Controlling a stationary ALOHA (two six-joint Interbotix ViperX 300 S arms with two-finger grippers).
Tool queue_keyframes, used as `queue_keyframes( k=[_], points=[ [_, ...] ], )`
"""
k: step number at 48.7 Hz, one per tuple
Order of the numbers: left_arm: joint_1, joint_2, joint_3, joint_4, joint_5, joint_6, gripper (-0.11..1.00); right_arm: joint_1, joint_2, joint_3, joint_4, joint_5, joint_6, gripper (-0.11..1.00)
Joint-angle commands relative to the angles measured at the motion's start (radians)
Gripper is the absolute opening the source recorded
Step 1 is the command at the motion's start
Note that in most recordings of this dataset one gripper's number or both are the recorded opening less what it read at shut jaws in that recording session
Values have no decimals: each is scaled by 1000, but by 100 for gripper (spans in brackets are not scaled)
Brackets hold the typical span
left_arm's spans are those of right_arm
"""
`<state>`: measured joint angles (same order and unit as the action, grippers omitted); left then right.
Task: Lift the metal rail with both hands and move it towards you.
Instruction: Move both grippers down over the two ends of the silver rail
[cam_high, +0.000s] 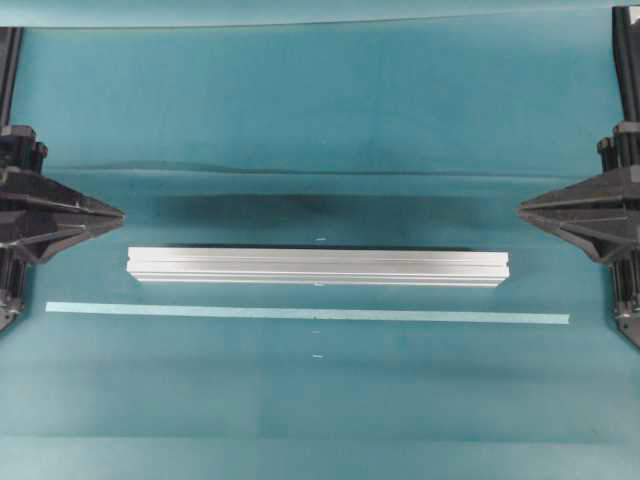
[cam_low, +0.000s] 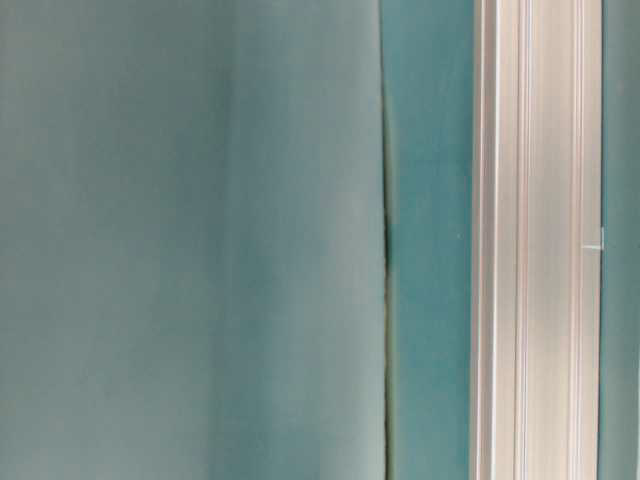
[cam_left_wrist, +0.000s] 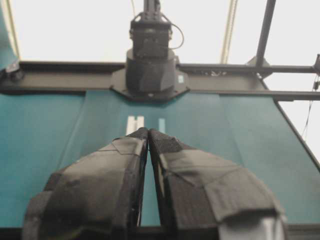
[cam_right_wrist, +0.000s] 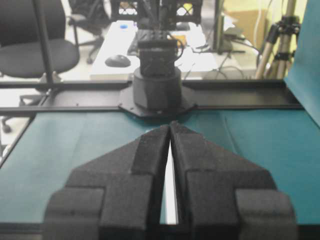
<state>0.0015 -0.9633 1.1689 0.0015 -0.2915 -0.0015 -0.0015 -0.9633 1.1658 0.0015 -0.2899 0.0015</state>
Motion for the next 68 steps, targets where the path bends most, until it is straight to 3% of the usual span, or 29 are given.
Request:
queue_keyframes(
  k=[1,4,8,13,28,42,50,59,68],
  points=[
    [-14,6,-37,8,55,-35,14,-2,14,-11,14,-5,17,14],
    [-14,6,-55,12,124,-54,15,-2,18,-20,44,12,25,10],
    [-14,5,-81,14,215,-67,4,-2,32,-37,67,66,44,2],
    [-12,8,-115,14,298,-66,-3,-2,49,-74,67,183,74,-1],
    [25,87,-250,15,563,-66,-4,-55,199,-267,67,667,109,-1],
    [58,264,-399,20,881,-54,-4,-94,407,-431,40,960,100,-1],
    [69,368,-456,20,1006,-55,-4,-107,508,-494,28,1058,49,-1],
    [103,457,-514,29,1100,-48,-4,-130,592,-561,28,1132,-66,-1],
    [104,531,-557,29,1181,-6,-4,-133,689,-617,28,1246,-118,0]
  ],
)
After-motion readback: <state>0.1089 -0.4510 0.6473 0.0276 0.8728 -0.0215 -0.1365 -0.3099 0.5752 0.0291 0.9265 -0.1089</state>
